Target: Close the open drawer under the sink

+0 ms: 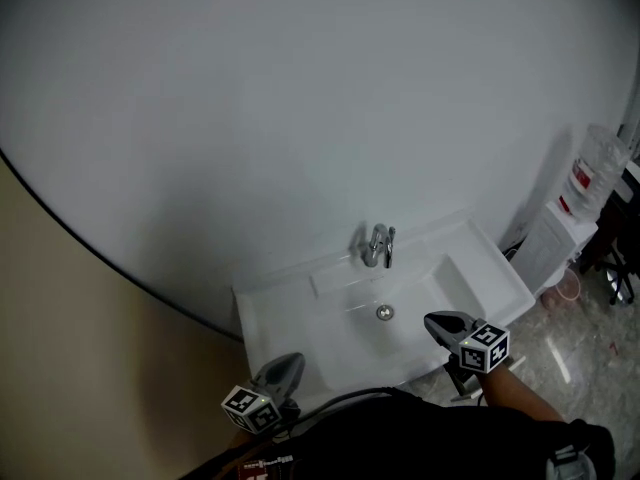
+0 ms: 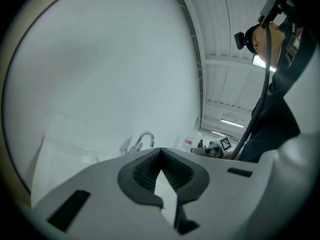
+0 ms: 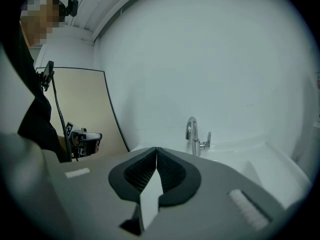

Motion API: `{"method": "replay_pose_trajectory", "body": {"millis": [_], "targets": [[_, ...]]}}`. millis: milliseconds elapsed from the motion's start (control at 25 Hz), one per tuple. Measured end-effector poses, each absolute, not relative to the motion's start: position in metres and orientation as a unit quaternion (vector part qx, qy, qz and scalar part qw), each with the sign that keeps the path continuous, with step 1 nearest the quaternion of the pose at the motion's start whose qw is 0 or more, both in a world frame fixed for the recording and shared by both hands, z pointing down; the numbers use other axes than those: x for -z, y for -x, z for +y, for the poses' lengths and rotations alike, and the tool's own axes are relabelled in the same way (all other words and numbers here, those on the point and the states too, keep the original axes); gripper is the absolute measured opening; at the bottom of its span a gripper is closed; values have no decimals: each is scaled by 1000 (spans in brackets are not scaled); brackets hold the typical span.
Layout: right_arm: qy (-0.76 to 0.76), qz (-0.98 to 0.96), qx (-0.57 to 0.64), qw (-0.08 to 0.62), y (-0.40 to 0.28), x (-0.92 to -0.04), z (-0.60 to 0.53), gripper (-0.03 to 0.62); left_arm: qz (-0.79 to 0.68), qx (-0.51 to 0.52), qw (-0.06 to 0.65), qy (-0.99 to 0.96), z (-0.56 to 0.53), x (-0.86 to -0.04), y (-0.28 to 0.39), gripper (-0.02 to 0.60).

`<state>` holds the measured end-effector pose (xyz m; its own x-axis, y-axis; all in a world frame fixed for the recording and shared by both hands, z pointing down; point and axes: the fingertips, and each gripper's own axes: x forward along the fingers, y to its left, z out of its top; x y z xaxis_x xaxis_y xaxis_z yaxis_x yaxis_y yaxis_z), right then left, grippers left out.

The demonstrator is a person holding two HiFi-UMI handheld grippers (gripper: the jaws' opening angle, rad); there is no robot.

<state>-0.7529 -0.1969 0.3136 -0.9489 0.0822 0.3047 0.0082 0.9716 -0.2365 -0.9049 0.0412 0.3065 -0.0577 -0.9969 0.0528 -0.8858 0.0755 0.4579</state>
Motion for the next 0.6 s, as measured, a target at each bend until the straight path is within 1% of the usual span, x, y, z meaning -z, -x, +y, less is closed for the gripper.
{"method": "replay_pose_trajectory", "body": {"millis": [120,240,440,600], "targets": [[11,-980,-115,160,749,-314,-195,3,-695,145,191,-678,31,-312,904,-2],[-8,-981,-116,153,729,-314,-207,3,-681,136,196,-692,15,-313,887,-2],[-37,-984,-113,135,675,-313,-247,3,-668,113,187,-712,-27,-306,851,-2],[-68,-983,-116,125,614,-317,-287,3,-655,118,191,-721,-71,-303,809,-2]]}}
